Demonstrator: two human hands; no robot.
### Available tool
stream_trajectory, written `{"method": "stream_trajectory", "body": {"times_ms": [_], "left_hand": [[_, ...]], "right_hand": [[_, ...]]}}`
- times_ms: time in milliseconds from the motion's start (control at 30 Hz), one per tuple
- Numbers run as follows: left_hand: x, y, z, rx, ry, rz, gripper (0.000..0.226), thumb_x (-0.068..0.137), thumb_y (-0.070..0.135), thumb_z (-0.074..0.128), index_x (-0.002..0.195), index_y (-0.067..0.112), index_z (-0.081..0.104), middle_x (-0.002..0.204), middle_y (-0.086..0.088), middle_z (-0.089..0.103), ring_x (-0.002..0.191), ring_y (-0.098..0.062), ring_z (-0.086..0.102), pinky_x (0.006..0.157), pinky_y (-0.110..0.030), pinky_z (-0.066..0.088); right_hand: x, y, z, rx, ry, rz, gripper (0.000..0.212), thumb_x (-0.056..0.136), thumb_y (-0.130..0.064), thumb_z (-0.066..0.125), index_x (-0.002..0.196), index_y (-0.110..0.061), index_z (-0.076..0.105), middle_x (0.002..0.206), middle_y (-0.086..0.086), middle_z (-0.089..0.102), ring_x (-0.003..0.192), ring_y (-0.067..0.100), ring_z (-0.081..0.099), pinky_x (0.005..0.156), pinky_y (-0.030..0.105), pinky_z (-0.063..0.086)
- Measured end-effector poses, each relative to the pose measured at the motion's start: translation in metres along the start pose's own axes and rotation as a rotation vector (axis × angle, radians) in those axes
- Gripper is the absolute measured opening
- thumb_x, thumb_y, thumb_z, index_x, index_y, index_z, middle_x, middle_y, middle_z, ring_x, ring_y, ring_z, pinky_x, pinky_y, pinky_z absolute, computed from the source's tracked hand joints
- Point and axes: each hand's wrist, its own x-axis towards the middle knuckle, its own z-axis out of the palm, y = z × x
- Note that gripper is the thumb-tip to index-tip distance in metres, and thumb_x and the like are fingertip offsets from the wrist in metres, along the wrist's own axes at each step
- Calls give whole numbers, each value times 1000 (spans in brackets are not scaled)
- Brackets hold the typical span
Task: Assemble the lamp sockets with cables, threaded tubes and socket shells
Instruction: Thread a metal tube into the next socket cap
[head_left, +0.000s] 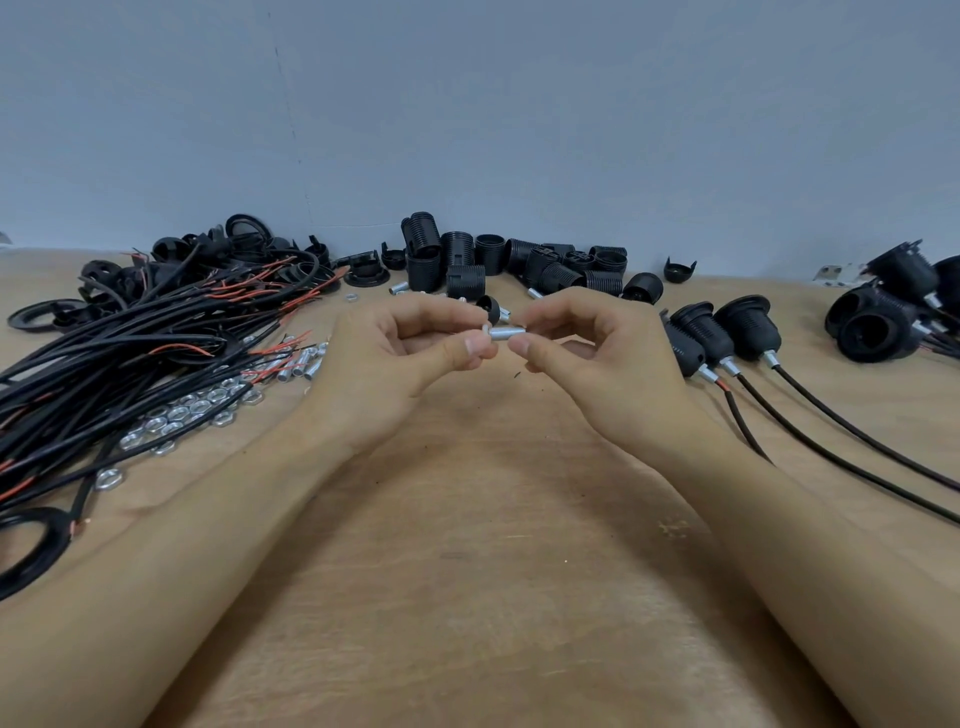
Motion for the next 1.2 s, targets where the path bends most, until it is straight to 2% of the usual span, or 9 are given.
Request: {"method": "stream_trajectory", "body": {"times_ms": [167, 267, 333, 500, 667, 867, 1000, 1133, 1200], "left_hand": [[2, -6, 0, 0, -1, -28, 25, 82, 2, 71, 104, -9, 69, 92, -20, 75, 82, -22, 74, 77, -26, 57], [2, -5, -1, -39, -8, -54, 26, 79, 9, 71, 101, -4, 70, 88, -17, 75, 78, -21, 73, 75, -25, 58], [3, -6, -3, -65, -19, -74, 27, 76, 13, 72, 99, -1, 71, 85, -15, 75, 77, -21, 73, 73, -24, 57], [5, -3, -5, -221, -59, -173, 28, 77, 17, 68, 98, -1, 71, 83, -11, 75, 72, -14, 72, 67, -19, 56], [5, -1, -5, -255, -82, -216, 23, 79, 20, 65, 90, 1, 72, 80, -9, 74, 69, -14, 71, 64, -20, 56], [4, 1, -5, -240, -109, -266, 19, 79, 23, 66, 77, 8, 77, 77, -8, 73, 67, -14, 70, 62, -20, 56], [4, 2, -4, -246, -108, -319, 21, 79, 26, 66, 73, 8, 77, 74, -7, 72, 64, -13, 69, 59, -19, 55], [4, 2, -5, -298, -112, -260, 16, 75, 10, 69, 88, 5, 74, 84, -9, 74, 77, -15, 71, 71, -22, 57], [4, 4, -5, -269, -120, -217, 20, 71, 2, 70, 89, 8, 74, 90, -7, 75, 89, -16, 70, 80, -27, 57]], "right_hand": [[-1, -2, 2, 80, -20, -35, 13, 85, -4, 74, 91, -15, 72, 84, -1, 73, 75, 15, 68, 72, 28, 59], [-2, -1, 3, 80, -13, -60, 12, 85, -4, 73, 92, -14, 73, 83, -5, 73, 74, 12, 70, 70, 21, 56], [-3, -1, 3, 40, -10, -90, 11, 86, -6, 73, 94, -13, 73, 86, -5, 73, 79, 11, 70, 74, 24, 57], [-5, -3, 7, -117, 49, -326, 15, 85, -9, 74, 97, -18, 71, 87, -5, 71, 83, 8, 68, 77, 18, 54], [-1, -1, 4, -255, 66, -540, 6, 86, -2, 72, 92, 0, 74, 86, 12, 70, 79, 22, 68, 71, 33, 56], [0, 0, 2, -398, 78, -669, 3, 86, 2, 72, 86, 2, 75, 86, 12, 70, 79, 26, 68, 68, 39, 54], [2, -2, 2, -425, 60, -687, 5, 86, 3, 71, 86, 2, 75, 86, 12, 70, 78, 26, 67, 67, 39, 53], [-1, -5, -2, -273, -4, -440, 10, 88, -9, 71, 98, -7, 75, 84, 1, 71, 78, 11, 65, 73, 24, 55], [-2, -3, -2, -271, -22, -339, 11, 89, -11, 71, 99, -10, 75, 85, -2, 72, 79, 10, 66, 72, 23, 55]]}}
